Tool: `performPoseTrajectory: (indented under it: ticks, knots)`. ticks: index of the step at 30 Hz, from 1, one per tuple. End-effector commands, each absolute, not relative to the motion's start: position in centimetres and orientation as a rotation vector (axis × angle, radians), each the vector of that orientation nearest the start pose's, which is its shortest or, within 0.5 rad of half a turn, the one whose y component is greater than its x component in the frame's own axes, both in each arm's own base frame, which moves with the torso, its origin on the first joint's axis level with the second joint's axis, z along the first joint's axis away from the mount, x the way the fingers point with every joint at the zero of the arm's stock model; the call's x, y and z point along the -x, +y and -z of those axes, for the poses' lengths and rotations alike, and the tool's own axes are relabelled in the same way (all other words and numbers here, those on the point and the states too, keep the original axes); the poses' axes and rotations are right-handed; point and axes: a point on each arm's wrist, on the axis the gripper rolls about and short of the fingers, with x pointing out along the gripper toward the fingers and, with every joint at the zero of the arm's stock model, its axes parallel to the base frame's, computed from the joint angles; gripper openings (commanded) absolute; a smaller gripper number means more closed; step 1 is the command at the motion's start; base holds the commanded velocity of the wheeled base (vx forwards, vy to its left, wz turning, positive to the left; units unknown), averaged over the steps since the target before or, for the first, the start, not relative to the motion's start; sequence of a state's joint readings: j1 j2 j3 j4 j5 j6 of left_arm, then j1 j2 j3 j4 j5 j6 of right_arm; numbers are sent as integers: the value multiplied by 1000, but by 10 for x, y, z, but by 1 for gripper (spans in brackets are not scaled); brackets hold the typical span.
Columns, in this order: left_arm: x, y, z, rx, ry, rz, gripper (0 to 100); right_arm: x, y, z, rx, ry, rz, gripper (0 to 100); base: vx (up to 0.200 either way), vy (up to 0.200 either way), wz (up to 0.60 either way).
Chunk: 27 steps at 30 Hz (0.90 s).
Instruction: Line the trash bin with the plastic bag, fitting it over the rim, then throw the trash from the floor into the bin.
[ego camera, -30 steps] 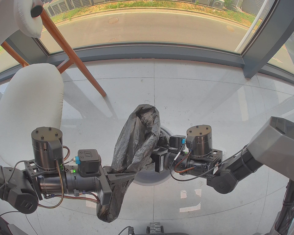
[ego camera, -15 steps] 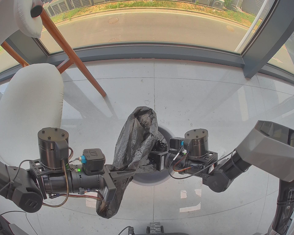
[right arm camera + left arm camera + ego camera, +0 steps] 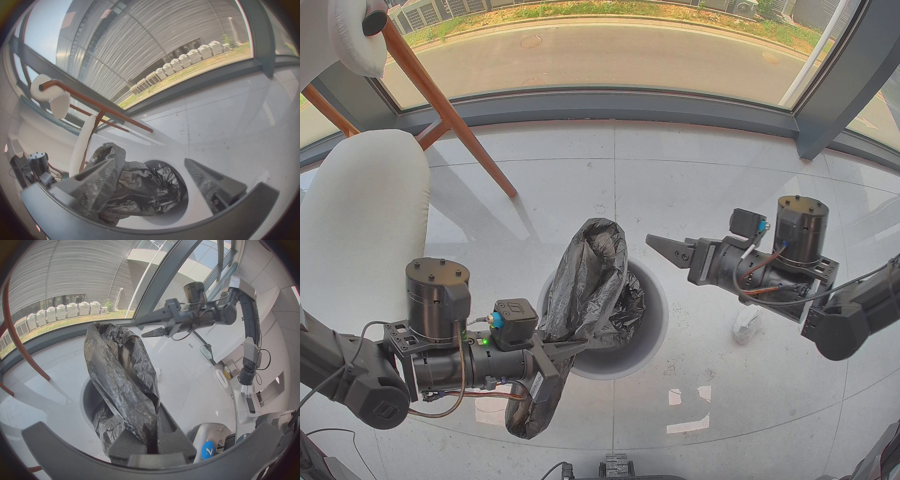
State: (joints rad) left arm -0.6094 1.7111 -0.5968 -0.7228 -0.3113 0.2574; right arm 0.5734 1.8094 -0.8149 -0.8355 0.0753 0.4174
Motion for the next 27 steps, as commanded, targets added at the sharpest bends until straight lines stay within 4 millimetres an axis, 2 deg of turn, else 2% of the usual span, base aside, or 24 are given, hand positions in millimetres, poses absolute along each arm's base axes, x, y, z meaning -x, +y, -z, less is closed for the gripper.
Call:
performPoseTrajectory:
  ticks: [1, 5, 8, 9, 17, 25, 26, 27]
  knots:
    - [-236, -182, -127, -302, 298, 976, 0, -257, 173, -186, -379, 260, -612, 100, 0, 0, 0]
    - [-241, -186, -125, -305, 304, 961, 0, -248, 188, -180, -365, 294, -659, 100, 0, 0, 0]
    - [-241, -186, -126, -305, 299, 959, 0, -249, 195, -171, -353, 324, -658, 100, 0, 0, 0]
    - [-240, -186, -125, -305, 304, 961, 0, -254, 203, -160, -340, 349, -644, 100, 0, 0, 0]
    - [-238, -185, -125, -301, 304, 962, 0, -268, 226, -129, -291, 420, -643, 100, 0, 0, 0]
    - [-235, -189, -125, -304, 304, 978, 0, -280, 242, -115, -280, 432, -624, 100, 0, 0, 0]
    - [-235, -189, -125, -304, 304, 978, 0, -281, 242, -113, -278, 436, -621, 0, 0, 0, 0]
    - [-235, -189, -125, -303, 303, 978, 0, -282, 241, -112, -278, 438, -618, 0, 0, 0, 0]
